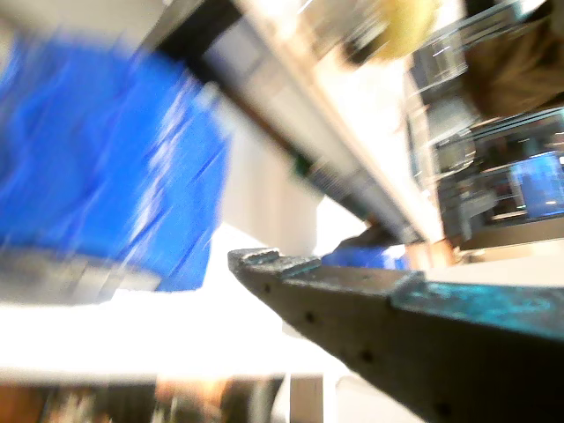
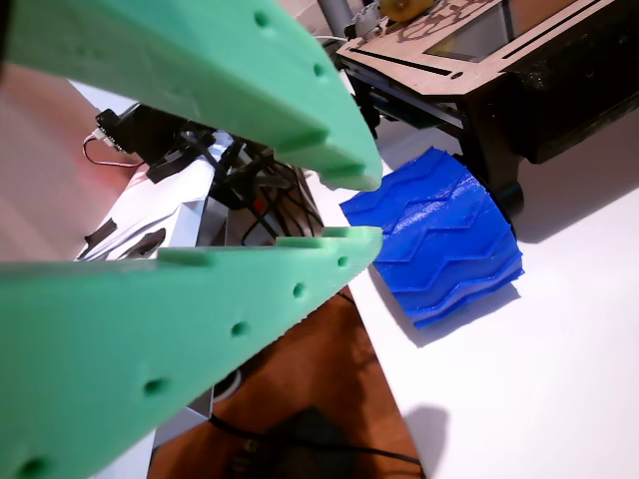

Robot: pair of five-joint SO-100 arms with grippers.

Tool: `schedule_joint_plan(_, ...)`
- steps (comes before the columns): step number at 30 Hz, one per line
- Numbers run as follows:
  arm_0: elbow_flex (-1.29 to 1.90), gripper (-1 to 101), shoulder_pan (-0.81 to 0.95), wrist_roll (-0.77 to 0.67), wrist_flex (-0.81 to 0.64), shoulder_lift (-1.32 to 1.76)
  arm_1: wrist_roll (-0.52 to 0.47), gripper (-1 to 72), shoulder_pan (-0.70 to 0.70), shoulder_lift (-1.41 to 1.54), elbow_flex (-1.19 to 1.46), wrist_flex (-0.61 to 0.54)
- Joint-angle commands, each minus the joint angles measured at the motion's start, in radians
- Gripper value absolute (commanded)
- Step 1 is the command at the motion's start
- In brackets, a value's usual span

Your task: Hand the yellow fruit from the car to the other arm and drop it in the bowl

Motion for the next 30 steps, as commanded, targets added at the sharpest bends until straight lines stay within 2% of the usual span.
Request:
schedule_joint_plan(1,-0.206,41,0.008,-0.005,0.017,-0.172,-0.012,0.1,-0.009,0.003,-0.005,-0.018)
schedule_joint_plan(4,-0.391,41,0.043,-0.005,0.075,-0.324,-0.012,0.1,-0.009,0.003,-0.005,-0.018)
schedule_joint_plan(9,-0.620,41,0.106,-0.006,0.149,-0.411,-0.012,0.1,-0.009,0.003,-0.005,-0.018)
schedule_joint_plan(13,-0.723,42,0.153,-0.008,0.130,-0.506,-0.012,0.1,-0.009,0.003,-0.005,-0.018)
schedule_joint_plan(22,-0.792,43,0.288,-0.126,-0.109,-0.779,-0.012,0.1,-0.009,0.003,-0.005,-0.018)
schedule_joint_plan(25,-0.793,44,0.318,-0.141,-0.224,-0.896,-0.012,0.1,-0.009,0.003,-0.005,-0.018)
schedule_joint_plan(30,-0.793,44,0.322,-0.144,-0.319,-1.000,-0.012,0.1,-0.009,0.003,-0.005,-0.018)
